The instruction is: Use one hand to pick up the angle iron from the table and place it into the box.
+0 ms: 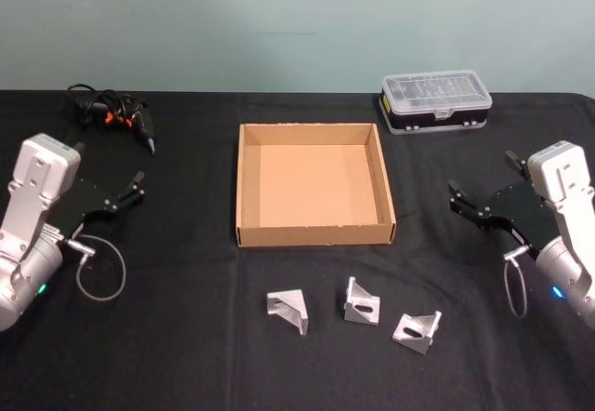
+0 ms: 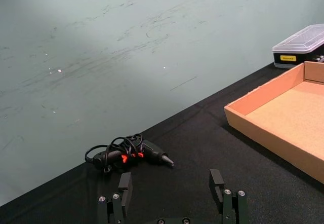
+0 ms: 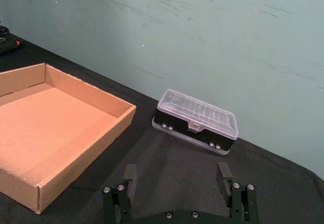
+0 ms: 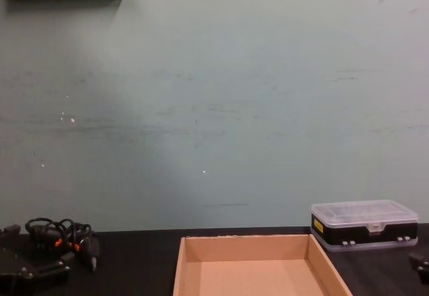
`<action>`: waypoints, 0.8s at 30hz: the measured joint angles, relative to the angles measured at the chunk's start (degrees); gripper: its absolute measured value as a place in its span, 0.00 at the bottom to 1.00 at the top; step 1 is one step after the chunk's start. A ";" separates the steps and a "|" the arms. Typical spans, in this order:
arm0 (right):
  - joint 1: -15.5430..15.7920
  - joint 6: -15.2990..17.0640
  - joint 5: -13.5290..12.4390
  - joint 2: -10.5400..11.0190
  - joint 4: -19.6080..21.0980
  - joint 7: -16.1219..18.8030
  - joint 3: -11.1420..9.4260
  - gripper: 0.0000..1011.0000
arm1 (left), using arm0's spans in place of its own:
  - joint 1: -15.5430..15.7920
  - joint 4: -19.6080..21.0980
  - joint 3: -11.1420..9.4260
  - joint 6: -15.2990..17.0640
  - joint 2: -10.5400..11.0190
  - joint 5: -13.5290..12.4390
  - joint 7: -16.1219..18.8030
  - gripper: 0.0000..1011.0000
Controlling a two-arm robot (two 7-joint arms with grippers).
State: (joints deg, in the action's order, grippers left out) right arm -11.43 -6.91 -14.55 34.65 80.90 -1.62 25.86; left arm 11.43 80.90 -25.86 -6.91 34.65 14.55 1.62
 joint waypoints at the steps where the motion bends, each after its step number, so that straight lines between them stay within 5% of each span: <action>1: 0.00 0.00 0.00 0.00 0.00 0.00 0.00 0.99 | 0.00 0.00 0.00 0.00 0.00 0.00 0.00 0.99; 13: 0.42 0.03 -0.23 -0.14 0.35 0.35 -0.62 0.99 | 0.00 0.00 0.00 0.00 0.00 0.00 0.00 0.99; 24: 5.78 1.87 -3.39 3.44 8.96 3.69 -5.16 0.99 | 0.00 0.00 0.00 0.00 0.00 0.00 0.00 0.99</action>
State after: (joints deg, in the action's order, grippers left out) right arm -5.65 -5.03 -17.93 38.08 89.86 2.07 20.70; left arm 11.43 80.90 -25.86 -6.91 34.65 14.55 1.62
